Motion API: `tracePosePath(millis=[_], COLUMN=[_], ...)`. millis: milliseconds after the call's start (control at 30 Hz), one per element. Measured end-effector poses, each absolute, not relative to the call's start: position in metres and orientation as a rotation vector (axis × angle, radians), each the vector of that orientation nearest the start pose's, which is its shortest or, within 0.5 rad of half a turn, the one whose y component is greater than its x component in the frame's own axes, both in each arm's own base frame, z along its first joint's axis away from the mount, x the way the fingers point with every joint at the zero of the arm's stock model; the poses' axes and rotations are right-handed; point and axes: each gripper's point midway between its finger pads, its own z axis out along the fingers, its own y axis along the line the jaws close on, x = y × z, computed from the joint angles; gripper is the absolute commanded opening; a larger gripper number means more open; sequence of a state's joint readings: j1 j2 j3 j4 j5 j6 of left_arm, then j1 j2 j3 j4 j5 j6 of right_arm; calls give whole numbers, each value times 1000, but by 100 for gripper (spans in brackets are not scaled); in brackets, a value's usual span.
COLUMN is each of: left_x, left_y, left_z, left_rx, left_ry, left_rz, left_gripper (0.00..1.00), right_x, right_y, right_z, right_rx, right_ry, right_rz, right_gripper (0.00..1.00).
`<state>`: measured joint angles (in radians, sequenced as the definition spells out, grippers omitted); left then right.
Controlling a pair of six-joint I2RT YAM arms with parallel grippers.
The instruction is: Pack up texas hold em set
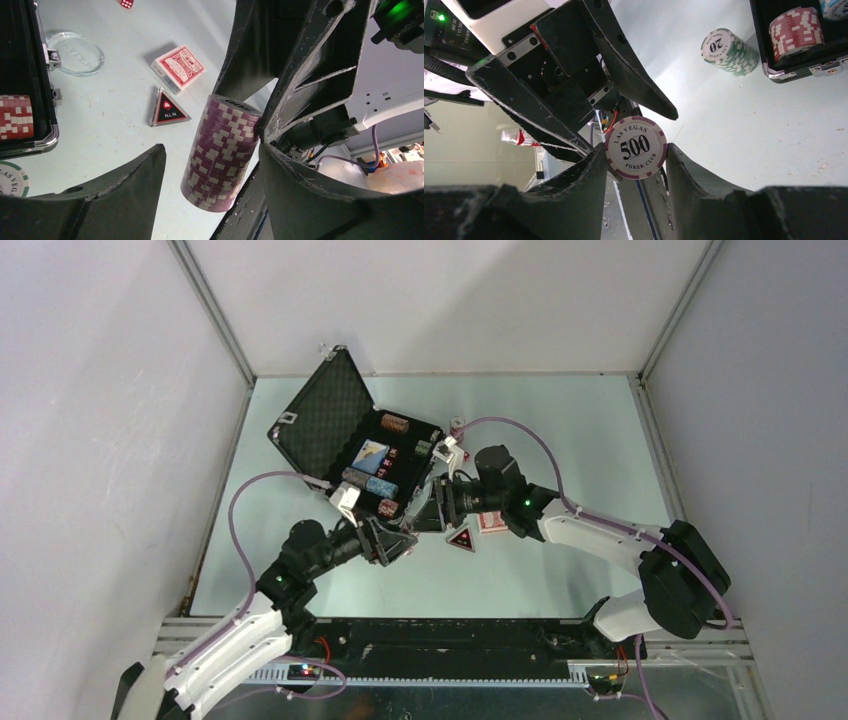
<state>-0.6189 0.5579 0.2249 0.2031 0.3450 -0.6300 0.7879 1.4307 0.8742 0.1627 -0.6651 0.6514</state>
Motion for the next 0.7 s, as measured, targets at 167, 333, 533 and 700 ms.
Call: tracePosePath(millis=[167,333,533,700], left_x=[172,168,173,193], left_y=[-229,-232,-225,-202], left_z=[163,166,154,143], left_rx=[287,310,264,89], left_ry=[1852,1844,1912,1968], left_rz=[-1207,-1226,-1154,-987], left_gripper=[59,19,14,8], right_x=[185,187,196,213], right_y=[370,375,372,347], right_z=[188,189,193,199], right_rx=[-653,-665,-635,-549], right_ry=[2149,2153,2144,2141], right_rz=[1531,1507,1420,1219], right_gripper=[31,64,75,75])
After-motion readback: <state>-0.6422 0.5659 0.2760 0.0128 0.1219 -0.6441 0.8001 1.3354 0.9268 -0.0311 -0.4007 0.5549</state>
